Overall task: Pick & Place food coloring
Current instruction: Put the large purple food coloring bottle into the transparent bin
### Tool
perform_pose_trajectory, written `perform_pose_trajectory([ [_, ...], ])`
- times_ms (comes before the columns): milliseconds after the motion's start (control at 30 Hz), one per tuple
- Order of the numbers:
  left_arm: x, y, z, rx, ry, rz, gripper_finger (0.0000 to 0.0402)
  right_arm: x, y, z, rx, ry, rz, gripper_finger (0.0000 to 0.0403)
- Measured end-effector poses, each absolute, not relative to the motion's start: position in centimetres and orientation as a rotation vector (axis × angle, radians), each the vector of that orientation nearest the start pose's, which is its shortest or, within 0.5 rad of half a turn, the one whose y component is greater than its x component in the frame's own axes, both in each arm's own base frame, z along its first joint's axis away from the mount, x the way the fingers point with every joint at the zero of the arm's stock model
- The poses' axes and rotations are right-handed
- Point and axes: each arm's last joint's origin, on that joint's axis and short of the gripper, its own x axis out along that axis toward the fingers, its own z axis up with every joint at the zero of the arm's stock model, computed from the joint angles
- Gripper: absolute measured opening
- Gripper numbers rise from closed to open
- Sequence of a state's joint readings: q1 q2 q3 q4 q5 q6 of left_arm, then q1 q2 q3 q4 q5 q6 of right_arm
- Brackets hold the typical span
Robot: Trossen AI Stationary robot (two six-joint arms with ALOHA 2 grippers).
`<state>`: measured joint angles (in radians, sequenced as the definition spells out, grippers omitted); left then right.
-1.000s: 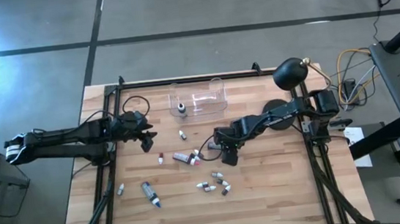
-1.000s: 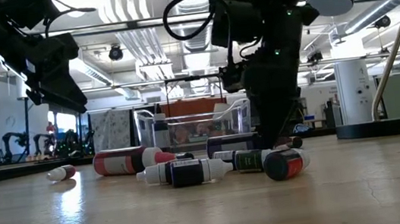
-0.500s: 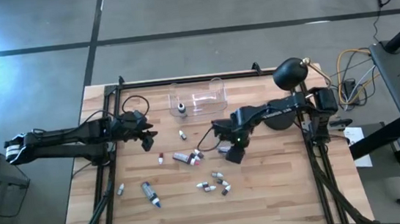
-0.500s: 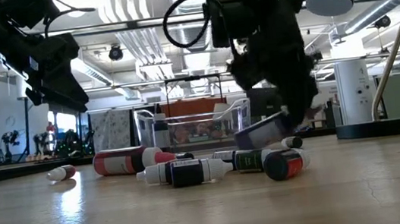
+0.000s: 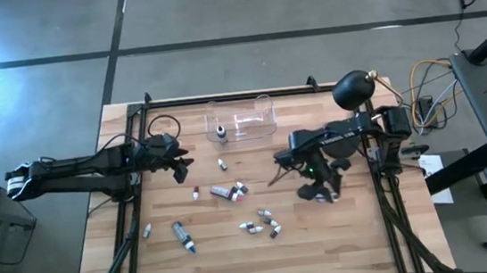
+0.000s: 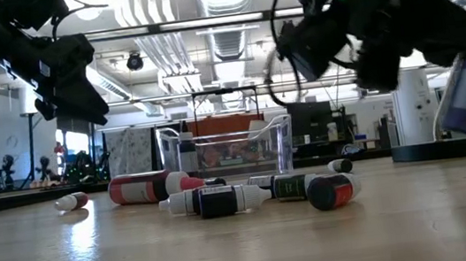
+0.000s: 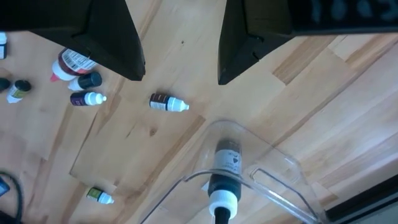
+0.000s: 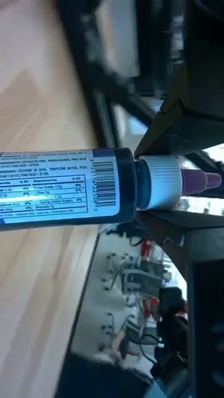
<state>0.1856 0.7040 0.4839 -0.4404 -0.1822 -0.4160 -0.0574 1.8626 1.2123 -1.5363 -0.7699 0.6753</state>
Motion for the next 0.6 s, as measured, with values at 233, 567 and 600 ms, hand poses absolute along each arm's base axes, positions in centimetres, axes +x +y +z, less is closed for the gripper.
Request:
perform_pose_trajectory([
  [233,14.4,3.2,22.1,-0.383,0.582,0.482,0.0177,24.9,1.7,15.9,1.39,2.341,-0.369,0.0115],
  [567,14.4,3.2,22.1,-0.381,0.582,0.481,0.0177,21.5,2.5,13.5,1.474,2.456,-0.367,0.0116],
  [600,14.4,3.2,22.1,-0.381,0.582,0.481,0.0177,21.4,2.5,13.4,1.483,2.45,-0.359,0.0116],
])
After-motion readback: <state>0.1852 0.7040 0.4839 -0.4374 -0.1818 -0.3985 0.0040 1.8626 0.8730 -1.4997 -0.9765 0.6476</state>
